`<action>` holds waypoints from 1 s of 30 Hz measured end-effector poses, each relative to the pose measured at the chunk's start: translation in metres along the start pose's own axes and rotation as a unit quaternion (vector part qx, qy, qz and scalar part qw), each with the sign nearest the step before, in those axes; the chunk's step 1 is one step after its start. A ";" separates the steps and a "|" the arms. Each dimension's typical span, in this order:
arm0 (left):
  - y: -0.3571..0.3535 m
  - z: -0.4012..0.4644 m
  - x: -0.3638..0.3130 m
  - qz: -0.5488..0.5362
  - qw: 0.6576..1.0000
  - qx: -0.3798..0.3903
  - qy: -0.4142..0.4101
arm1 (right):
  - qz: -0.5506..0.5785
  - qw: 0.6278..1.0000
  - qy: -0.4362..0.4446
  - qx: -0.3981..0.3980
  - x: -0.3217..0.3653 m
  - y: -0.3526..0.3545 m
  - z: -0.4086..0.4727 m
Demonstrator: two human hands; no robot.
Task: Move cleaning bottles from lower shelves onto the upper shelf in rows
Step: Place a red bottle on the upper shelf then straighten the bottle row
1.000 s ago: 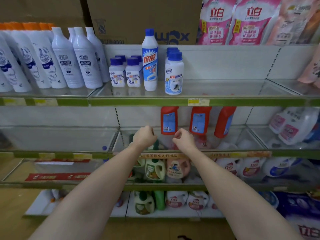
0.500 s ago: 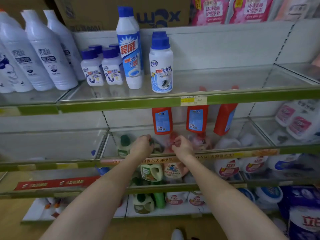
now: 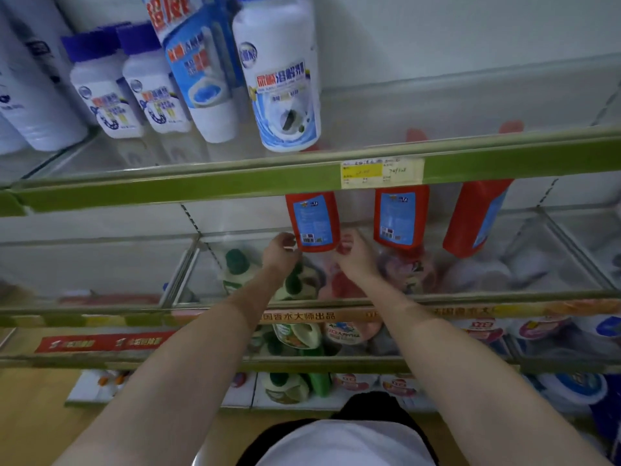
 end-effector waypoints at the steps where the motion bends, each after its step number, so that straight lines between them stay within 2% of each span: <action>1: -0.003 0.005 0.002 -0.020 1.000 -0.010 0.007 | 0.010 1.000 -0.001 -0.002 0.001 -0.001 0.006; 5: -0.015 0.021 0.002 -0.078 0.997 -0.012 0.013 | 0.046 0.999 0.002 -0.005 0.003 -0.007 0.027; 10: -0.021 0.031 -0.008 -0.096 0.995 0.010 0.027 | 0.024 0.999 0.003 0.026 0.010 -0.016 0.040; 19: -0.012 0.010 0.005 -0.073 0.997 0.004 0.029 | -0.047 0.999 -0.003 0.025 0.005 -0.013 0.025; 24: 0.005 -0.009 0.000 -0.001 1.000 0.016 -0.005 | -0.099 0.995 0.019 0.005 0.013 -0.012 -0.010; 30: 0.019 -0.034 -0.005 0.025 0.996 0.057 -0.060 | -0.182 0.983 0.002 -0.001 0.011 -0.012 -0.045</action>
Point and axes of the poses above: each hand's wrist, its own z-axis towards the middle knuckle, its own y-axis out of the back of the hand, x = y × z, the point moved 10 cm from there along z, towards the middle knuckle, and after that the axes turned 6 degrees about -x, right-handed, at the moved point
